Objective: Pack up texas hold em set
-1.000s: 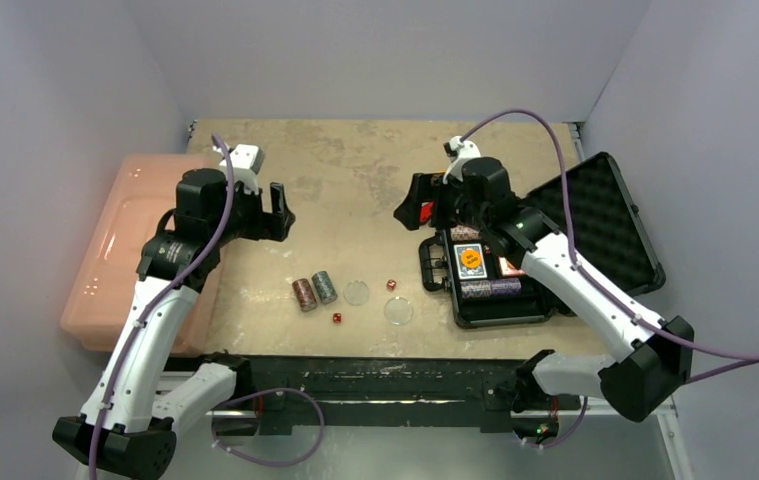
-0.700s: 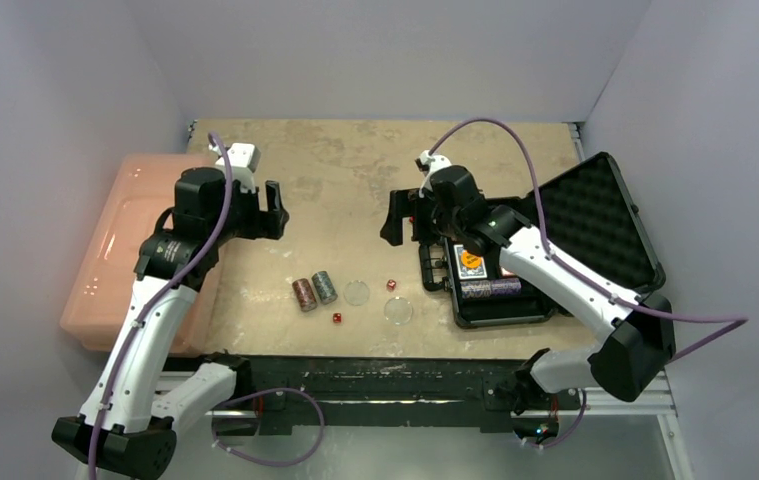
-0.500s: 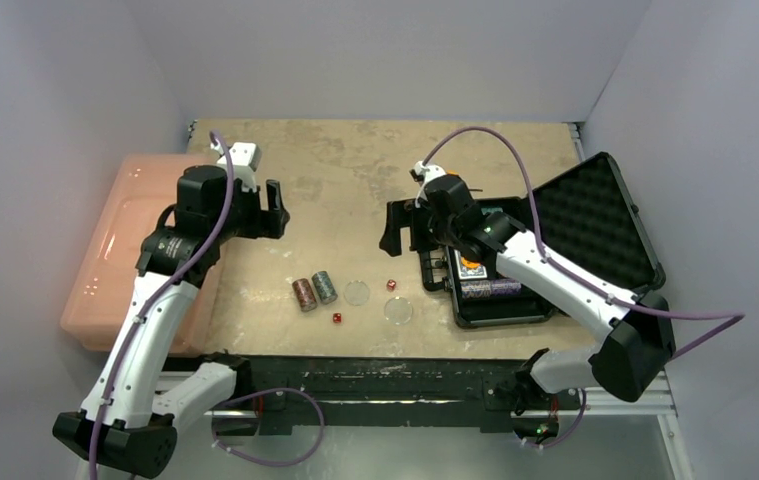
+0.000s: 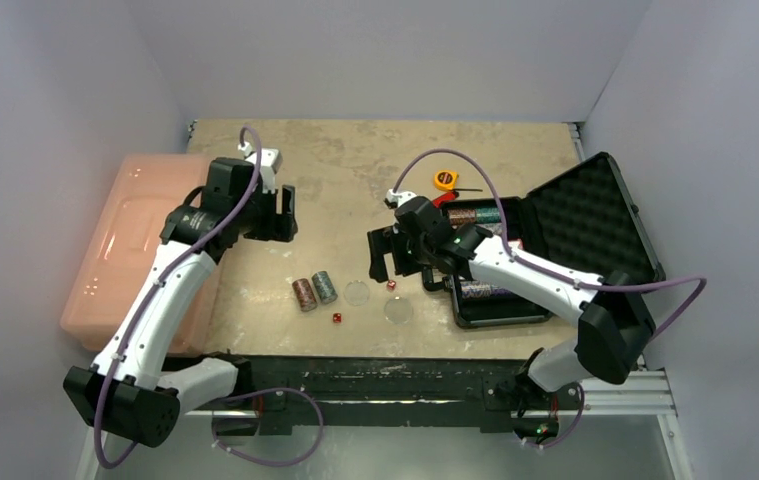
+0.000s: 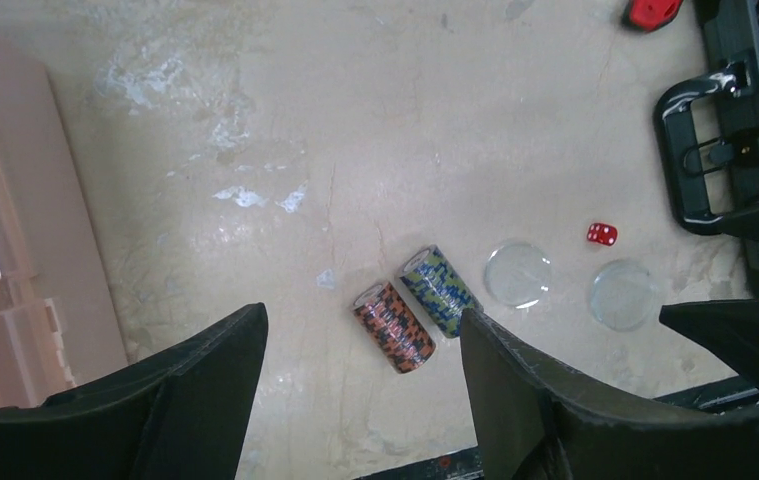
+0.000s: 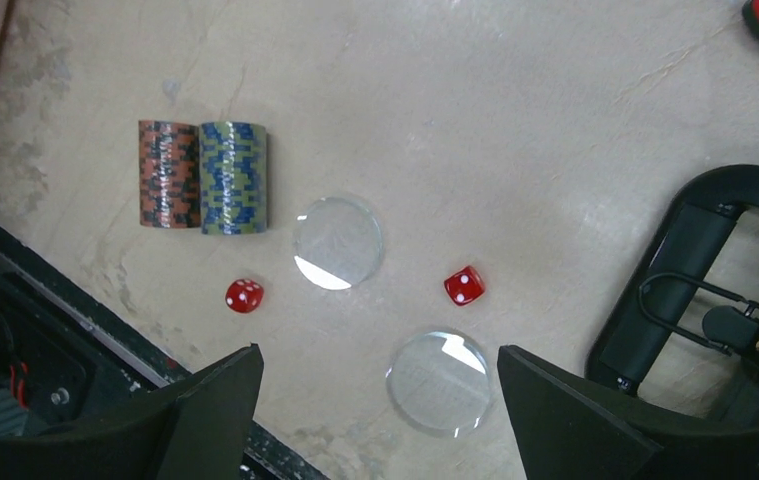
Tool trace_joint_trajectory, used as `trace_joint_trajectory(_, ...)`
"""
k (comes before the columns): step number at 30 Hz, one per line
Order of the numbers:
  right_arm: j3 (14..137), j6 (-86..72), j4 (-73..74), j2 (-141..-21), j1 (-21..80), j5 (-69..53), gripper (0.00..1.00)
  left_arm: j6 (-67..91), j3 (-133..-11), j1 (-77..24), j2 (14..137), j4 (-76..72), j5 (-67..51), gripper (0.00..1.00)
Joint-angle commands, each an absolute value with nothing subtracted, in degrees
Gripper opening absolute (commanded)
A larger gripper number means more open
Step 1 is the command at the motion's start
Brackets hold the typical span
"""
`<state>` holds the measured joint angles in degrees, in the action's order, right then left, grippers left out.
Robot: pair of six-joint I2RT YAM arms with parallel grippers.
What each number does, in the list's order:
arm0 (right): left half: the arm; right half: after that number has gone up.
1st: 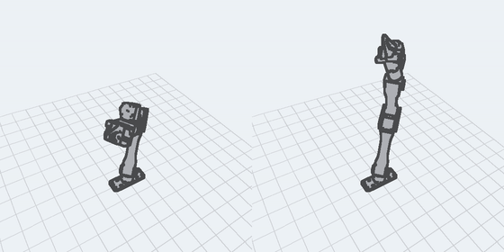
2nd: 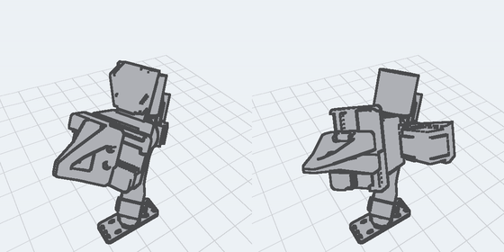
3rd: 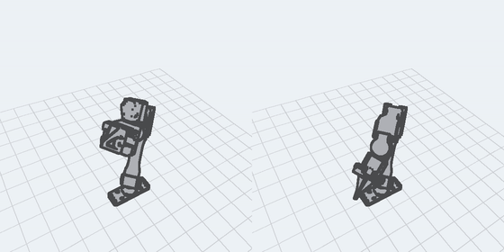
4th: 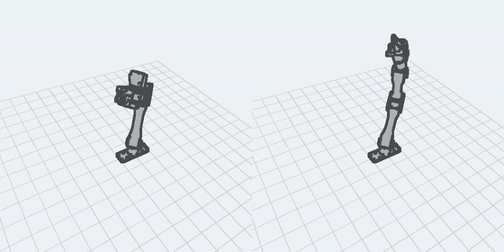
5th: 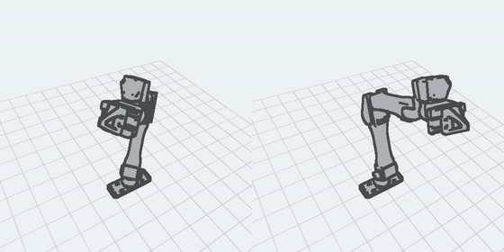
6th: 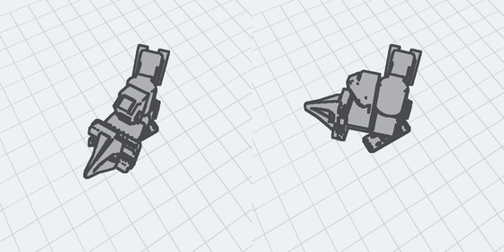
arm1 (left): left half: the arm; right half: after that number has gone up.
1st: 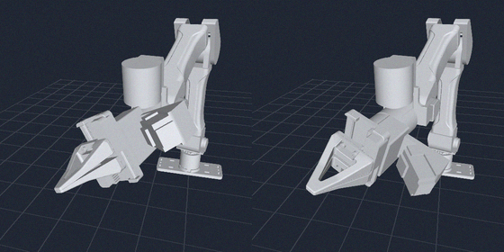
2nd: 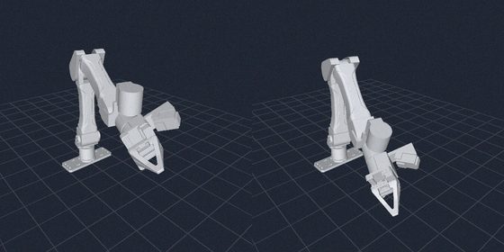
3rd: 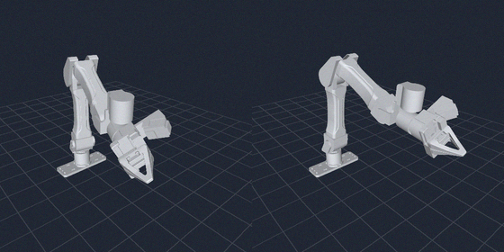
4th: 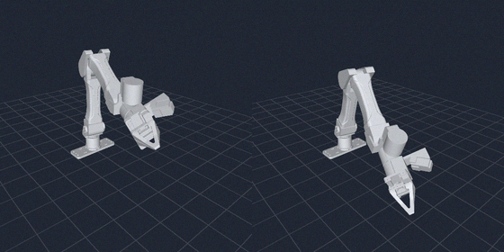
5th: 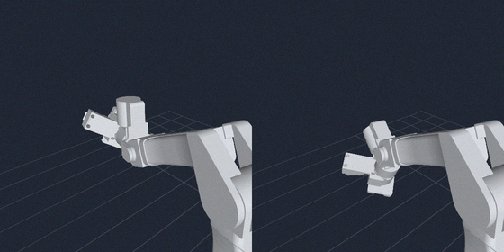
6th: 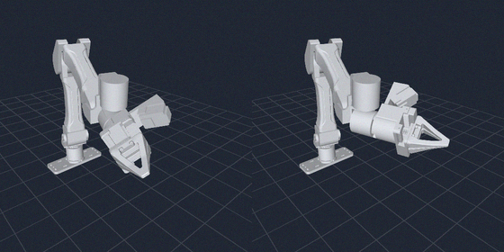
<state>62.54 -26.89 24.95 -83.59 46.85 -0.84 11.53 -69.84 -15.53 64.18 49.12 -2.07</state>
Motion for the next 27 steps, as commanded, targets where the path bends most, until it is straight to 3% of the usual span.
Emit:
trace_joint_trajectory(1, 62.0, -28.7, 27.5, -83.5, 49.4, 3.2, 0.92, 12.0, -68.0, -17.1, 64.4, 51.9, -2.0, 0.70)
trace_joint_trajectory(5, 60.5, -31.9, 30.4, -83.3, 51.9, 6.6, 0.99, 11.8, -67.0, -18.4, 64.2, 51.8, -2.0, 0.70)
trace_joint_trajectory(27, 58.7, -42.0, 32.5, -91.5, 56.2, 12.8, 0.99, 11.0, -66.3, -18.5, 60.6, 50.9, -1.6, 0.69)
